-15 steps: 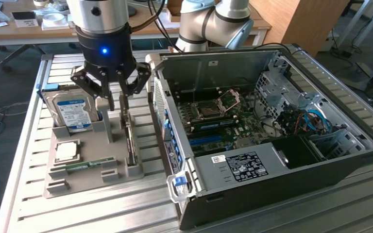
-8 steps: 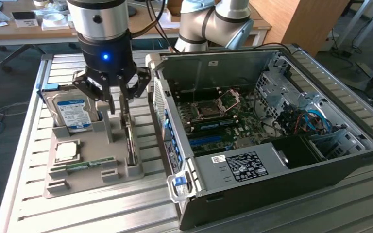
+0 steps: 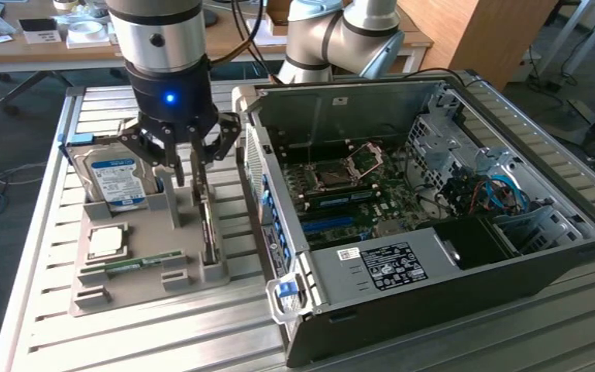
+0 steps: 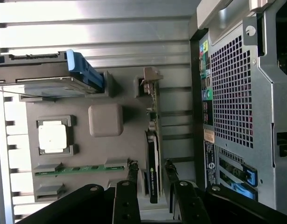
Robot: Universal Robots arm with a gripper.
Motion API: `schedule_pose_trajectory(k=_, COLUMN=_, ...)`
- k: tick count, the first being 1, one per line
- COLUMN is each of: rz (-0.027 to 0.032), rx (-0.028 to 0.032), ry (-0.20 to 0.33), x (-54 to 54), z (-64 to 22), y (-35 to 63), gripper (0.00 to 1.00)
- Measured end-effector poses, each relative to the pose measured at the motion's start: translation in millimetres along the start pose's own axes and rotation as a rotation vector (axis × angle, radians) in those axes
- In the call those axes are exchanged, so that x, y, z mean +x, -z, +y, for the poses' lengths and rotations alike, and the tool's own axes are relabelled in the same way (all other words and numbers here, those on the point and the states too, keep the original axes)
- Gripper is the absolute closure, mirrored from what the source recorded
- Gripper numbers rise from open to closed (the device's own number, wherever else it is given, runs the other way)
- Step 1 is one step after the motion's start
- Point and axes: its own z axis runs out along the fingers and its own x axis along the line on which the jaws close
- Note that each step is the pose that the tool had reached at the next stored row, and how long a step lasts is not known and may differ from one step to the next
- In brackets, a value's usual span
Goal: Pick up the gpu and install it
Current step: 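Pick up the gpu and move the gpu toward the slot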
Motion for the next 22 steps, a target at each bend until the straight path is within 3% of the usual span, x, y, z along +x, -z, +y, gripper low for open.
schedule_pose_trajectory(k=12, rz=0.0, rx=0.0001, ry=0.0, x=0.5, z=-0.8, y=-17.4, gripper=0.64)
schedule_pose_trajectory(k=22, rz=0.0, rx=0.0, ry=0.0, x=-1.3, z=-0.9, y=-22.2, gripper=0.64)
